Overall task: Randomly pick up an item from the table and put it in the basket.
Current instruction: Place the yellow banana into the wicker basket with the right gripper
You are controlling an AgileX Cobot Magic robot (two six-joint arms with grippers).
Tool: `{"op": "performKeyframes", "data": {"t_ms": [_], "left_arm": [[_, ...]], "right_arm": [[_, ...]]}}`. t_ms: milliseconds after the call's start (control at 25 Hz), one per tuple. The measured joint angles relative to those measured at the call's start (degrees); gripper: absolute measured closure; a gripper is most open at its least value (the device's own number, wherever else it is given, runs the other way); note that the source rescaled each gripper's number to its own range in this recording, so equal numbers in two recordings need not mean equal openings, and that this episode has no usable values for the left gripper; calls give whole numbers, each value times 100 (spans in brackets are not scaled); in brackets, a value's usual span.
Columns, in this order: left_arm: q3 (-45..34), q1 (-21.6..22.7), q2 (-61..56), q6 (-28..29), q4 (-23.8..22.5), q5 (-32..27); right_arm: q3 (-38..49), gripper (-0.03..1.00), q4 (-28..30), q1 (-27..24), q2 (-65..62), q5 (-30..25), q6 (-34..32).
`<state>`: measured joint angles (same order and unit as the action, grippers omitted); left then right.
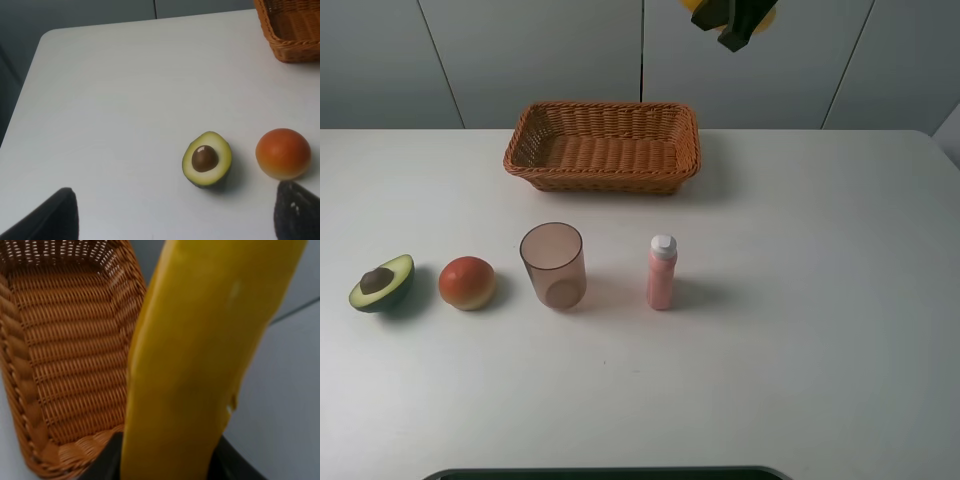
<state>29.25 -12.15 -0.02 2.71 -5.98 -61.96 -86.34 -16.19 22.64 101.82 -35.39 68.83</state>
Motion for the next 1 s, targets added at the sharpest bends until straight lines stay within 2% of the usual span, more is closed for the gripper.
{"op": "performKeyframes", "data": {"t_ms": [160,360,600,1000], "left_arm": [[0,0,0,0,0,0],[0,0,0,0,0,0],[0,0,0,0,0,0],[0,0,0,0,0,0]], "right_arm": [[0,97,-105,409,767,878,523],[0,97,-163,630,1594,1628,739],[0,97,-347,635,2233,1840,770],[0,97,-563,635,2293,1979,723]]}}
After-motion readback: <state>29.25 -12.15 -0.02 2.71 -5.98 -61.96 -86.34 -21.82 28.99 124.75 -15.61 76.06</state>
